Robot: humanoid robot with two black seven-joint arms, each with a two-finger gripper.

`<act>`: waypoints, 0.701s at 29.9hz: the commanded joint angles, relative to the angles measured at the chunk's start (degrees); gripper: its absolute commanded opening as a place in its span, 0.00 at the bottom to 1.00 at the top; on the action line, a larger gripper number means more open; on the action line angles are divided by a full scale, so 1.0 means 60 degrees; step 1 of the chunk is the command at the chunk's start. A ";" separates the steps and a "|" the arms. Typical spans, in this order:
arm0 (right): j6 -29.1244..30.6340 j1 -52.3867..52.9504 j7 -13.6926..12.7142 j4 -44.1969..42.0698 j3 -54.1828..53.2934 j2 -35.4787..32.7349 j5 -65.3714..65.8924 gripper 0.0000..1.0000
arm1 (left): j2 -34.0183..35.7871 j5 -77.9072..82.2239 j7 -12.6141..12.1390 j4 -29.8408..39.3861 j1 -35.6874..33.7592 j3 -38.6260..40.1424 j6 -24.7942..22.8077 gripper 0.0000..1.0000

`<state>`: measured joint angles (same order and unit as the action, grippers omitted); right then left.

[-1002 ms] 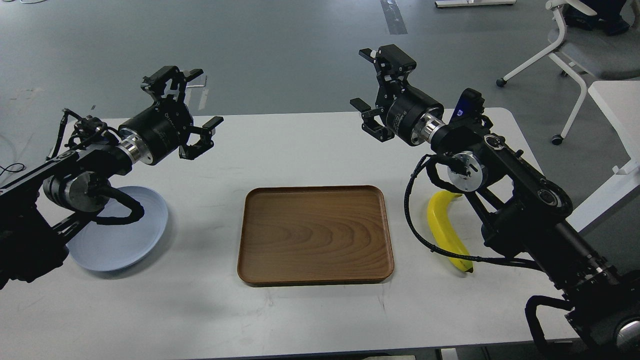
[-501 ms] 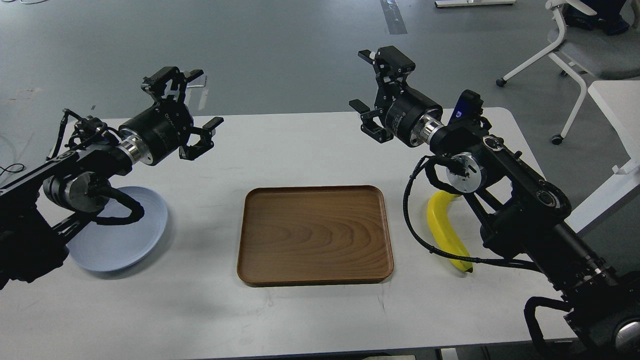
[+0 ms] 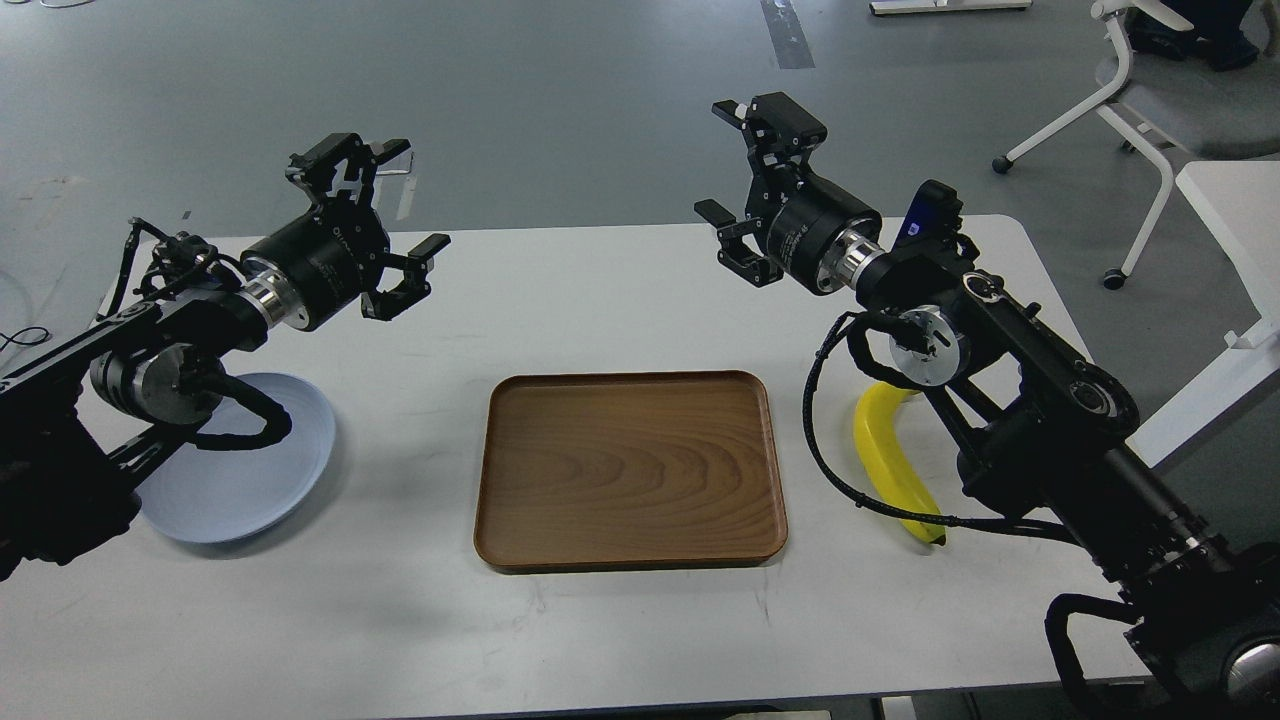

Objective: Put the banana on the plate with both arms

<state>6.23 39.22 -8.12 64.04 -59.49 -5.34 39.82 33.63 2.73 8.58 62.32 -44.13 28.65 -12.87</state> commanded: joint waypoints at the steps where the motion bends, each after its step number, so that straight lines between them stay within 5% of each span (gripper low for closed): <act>1: 0.0002 -0.0004 0.0006 0.0004 -0.0002 -0.0004 0.0000 1.00 | -0.0009 0.0000 -0.0097 -0.0001 0.0001 -0.0015 0.0006 0.99; 13: 0.0002 -0.0121 0.0006 0.0005 -0.0031 0.0010 0.0000 1.00 | -0.0024 0.0015 -0.0098 -0.0001 -0.0072 -0.0073 0.0182 0.99; 21: 0.0002 -0.0150 0.0006 0.0004 -0.0104 -0.0004 0.0000 1.00 | 0.0005 0.0117 -0.0830 -0.0015 -0.0146 -0.0308 0.0402 0.99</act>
<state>6.25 38.43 -8.09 64.08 -60.03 -5.28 39.82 33.51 3.25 4.57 62.26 -44.89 26.97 -10.97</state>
